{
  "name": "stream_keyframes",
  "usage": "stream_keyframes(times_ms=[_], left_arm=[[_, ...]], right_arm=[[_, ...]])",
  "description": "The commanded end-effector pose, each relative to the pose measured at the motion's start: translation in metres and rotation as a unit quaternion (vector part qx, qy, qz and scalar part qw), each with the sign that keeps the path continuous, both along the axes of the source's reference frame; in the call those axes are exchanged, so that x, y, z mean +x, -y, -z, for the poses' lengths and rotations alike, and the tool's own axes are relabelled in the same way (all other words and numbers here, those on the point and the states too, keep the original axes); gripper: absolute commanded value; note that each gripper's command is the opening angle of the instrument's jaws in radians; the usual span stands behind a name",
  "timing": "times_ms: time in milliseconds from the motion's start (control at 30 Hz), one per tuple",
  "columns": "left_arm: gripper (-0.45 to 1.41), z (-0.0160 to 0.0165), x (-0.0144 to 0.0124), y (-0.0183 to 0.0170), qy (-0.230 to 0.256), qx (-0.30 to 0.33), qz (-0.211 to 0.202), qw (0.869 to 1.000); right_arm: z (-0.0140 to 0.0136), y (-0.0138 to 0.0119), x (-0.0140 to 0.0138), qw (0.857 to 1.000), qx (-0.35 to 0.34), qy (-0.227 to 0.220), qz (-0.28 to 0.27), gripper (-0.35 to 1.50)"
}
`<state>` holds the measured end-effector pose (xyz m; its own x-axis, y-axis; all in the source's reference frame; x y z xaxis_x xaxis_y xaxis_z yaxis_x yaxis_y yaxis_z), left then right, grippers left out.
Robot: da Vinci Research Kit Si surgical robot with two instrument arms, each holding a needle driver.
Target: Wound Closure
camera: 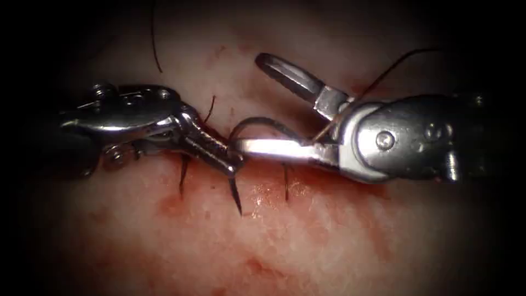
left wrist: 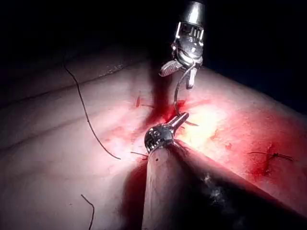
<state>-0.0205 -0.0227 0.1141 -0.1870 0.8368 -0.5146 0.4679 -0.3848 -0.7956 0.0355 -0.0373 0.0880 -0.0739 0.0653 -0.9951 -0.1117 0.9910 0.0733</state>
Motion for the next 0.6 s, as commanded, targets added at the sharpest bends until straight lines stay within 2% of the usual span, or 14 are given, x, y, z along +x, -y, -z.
stream_keyframes(times_ms=[33,67,100,467,500,567,600], left_arm=[[-0.45,-0.0003,-0.0005,0.0002,0.0,0.001,-0.002,1.0],[-0.45,-0.0002,-0.0005,0.0003,0.002,0.001,-0.004,1.0],[-0.45,-0.0002,-0.0006,0.0004,0.003,0.001,-0.005,1.0],[-0.45,0.0003,-0.0006,0.0009,0.002,0.015,-0.02,1.0],[-0.4,0.0004,-0.0008,0.0009,0.0,0.02,-0.022,1.0],[0.24,0.0006,-0.0011,0.0007,-0.003,0.024,-0.021,0.999],[0.37,0.0007,-0.0013,0.0005,-0.006,0.025,-0.014,1.0]], right_arm=[[-0.0004,0.0001,0.001,1.0,-0.001,0.002,0.006,0.53],[-0.0004,0.0002,0.001,1.0,0.0,0.009,0.022,-0.28],[-0.0004,0.0002,0.0009,1.0,-0.006,0.013,0.028,-0.35],[-0.0002,0.0003,-0.0001,0.998,-0.034,0.029,0.032,-0.35],[-0.0002,0.0003,-0.0001,0.998,-0.034,0.029,0.032,-0.35],[-0.0001,0.0003,-0.0001,0.999,-0.034,0.029,0.032,-0.35],[0.0,0.0003,-0.0002,0.999,-0.033,0.031,0.029,-0.35]])
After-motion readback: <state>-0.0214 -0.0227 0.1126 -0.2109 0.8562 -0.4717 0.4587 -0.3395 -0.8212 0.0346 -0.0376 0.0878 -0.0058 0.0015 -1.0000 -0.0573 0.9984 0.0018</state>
